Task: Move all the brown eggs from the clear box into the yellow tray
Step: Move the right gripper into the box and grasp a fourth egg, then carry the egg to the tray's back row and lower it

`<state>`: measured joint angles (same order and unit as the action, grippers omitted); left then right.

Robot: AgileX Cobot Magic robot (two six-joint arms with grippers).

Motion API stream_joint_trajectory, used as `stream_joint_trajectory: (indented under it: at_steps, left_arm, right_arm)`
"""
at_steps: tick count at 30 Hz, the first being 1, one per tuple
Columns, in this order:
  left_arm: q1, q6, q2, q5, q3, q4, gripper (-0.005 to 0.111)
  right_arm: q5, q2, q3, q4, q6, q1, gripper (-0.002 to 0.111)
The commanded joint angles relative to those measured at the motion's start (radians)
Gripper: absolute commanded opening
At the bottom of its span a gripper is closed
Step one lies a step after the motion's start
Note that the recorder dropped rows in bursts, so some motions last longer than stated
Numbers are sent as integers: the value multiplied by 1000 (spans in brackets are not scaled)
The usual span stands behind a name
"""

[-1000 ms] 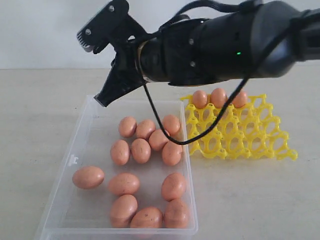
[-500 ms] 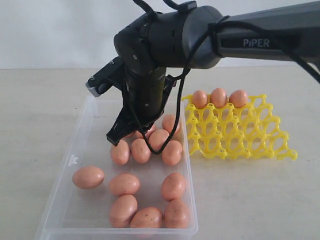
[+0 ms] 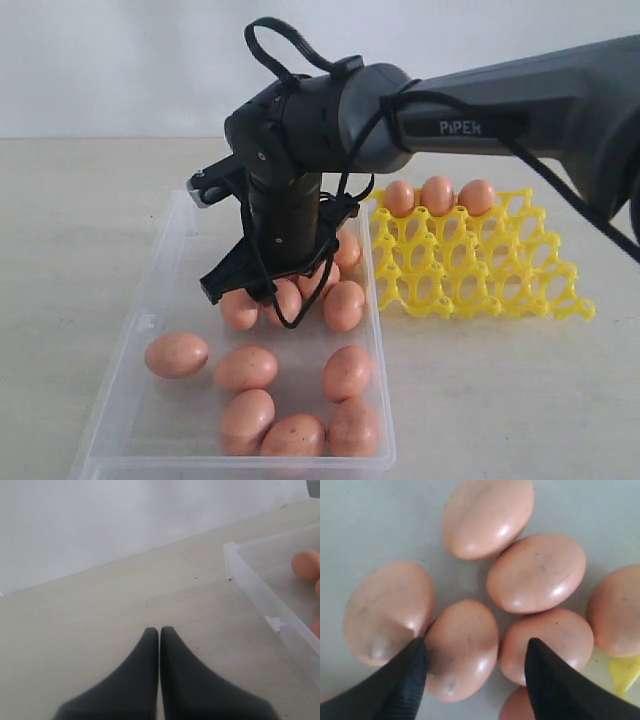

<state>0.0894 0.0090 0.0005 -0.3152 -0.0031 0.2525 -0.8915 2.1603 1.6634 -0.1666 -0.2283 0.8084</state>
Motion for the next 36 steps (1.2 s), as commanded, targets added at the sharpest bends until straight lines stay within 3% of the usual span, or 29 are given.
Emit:
stream_joint_trajectory:
  at_steps: [1,6,8,11,13,21,25,27,28,31,33,36]
  left_arm:
    - [2,0,-1,2,3,2,1]
    - [2,0,-1,2,3,2,1]
    - [2,0,-1,2,3,2,1]
    - [2,0,-1,2,3,2,1]
    - [2,0,-1,2,3,2,1]
    - [2,0,-1,2,3,2,1]
    - [2,0,-1,2,3,2,1]
    - [2,0,-1,2,3,2,1]
    - [2,0,-1,2,3,2,1]
    - [2,0,-1,2,3,2,1]
    - [2,0,-1,2,3,2,1]
    - [2,0,-1,2,3,2,1]
  right_arm:
    - [6,39,5,4,-29,-1,57]
    - [35,74,5,3,-31,-1,56]
    - [53,77,5,3,-31,-1,51]
    - [77,77,5,2,-36,-1,26]
    - [107,77,5,2,-36,-1,2]
    - [251,16,5,-90,-47,-1,0]
    - [547,-127,-145,-209,-263,-1,0]
    - [870,-251,-384,-357,-509,-24,0]
    - [1022,-305,-481,-379,-524,-57,0]
    - [1287,-393,-658,-283,-376,-231,0]
    - [1494,-405,-688,-148,-247,-389,0]
    - [1653,-405,-686,18,-227,-529,0]
